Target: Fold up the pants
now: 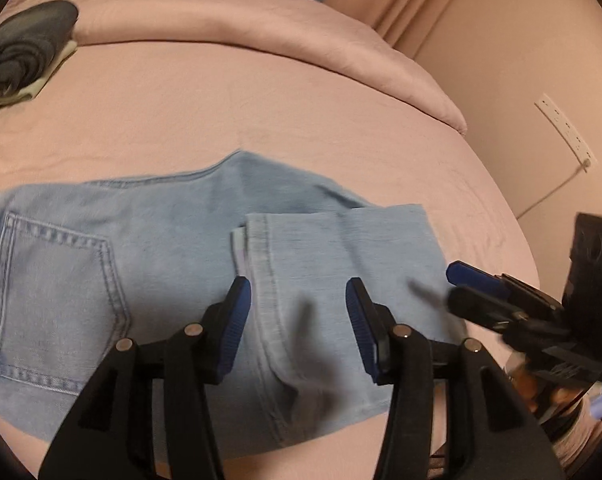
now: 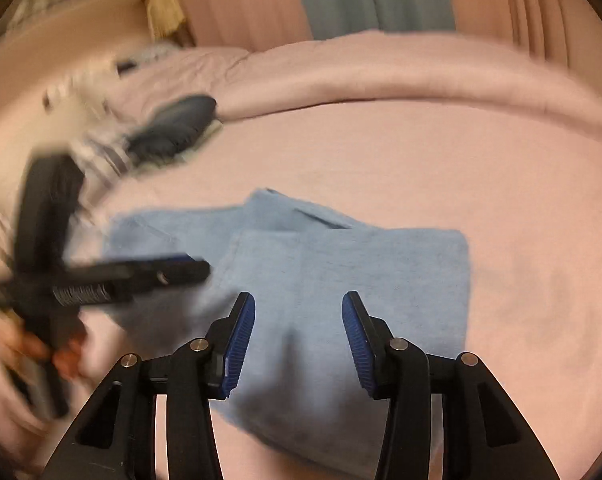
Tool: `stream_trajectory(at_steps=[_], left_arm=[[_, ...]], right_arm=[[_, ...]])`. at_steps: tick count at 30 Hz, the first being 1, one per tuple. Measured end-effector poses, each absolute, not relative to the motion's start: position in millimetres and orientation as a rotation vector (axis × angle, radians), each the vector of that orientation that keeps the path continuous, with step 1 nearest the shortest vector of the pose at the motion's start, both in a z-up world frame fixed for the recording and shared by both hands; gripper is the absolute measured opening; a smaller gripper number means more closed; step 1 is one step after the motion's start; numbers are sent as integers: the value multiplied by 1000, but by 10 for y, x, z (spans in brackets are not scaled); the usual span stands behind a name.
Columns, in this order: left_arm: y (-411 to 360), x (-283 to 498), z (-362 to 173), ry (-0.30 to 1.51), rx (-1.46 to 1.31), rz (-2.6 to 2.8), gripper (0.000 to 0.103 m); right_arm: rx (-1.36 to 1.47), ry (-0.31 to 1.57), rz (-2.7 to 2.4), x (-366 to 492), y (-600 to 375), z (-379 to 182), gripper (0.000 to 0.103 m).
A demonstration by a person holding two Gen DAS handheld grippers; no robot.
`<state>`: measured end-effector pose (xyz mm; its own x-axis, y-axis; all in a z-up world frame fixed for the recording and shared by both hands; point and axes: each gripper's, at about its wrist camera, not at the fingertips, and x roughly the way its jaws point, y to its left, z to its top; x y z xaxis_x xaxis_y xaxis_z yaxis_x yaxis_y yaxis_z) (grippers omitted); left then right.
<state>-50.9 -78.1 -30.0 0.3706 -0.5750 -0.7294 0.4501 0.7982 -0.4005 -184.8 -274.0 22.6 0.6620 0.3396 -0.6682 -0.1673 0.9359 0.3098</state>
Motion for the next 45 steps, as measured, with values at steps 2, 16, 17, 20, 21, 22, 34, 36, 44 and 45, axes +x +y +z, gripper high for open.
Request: stream_trajectory(at_steps=[2, 16, 17, 20, 21, 22, 34, 36, 44, 45], left_arm=[[-741, -498, -282, 993, -141, -661, 49], [-1246, -728, -708, 1106, -71, -762, 48], [-1244, -713, -708, 1109, -78, -764, 48], [-1193, -682, -704, 1121, -94, -767, 48], [-1188, -690, -711, 1119, -92, -769, 48], [-1187, -693, -716, 1117, -89, -770, 48], [-669, -673, -587, 1090, -239, -703, 48], [-406, -776, -471, 1052, -253, -669, 50], [833, -1255, -460, 1019, -502, -459, 57], [1002, -1317, -512, 1021, -549, -426, 57]], right_arm=[[304, 751, 362, -1904, -2847, 336, 50], [-11, 975, -10, -1232, -3047, -228, 32], [-20, 977, -15, -1243, -3043, -210, 32], [-7, 977, -26, -1248, -3021, -103, 32], [-2, 975, -24, -1206, -2922, -101, 32], [3, 967, -17, -1266, -2920, -102, 32], [-81, 927, 70, -2067, -2610, -325, 32], [-32, 949, 74, -2009, -2653, -266, 32], [8, 913, 211, -1847, -2276, -145, 32], [0, 913, 227, -1825, -2200, -149, 32]])
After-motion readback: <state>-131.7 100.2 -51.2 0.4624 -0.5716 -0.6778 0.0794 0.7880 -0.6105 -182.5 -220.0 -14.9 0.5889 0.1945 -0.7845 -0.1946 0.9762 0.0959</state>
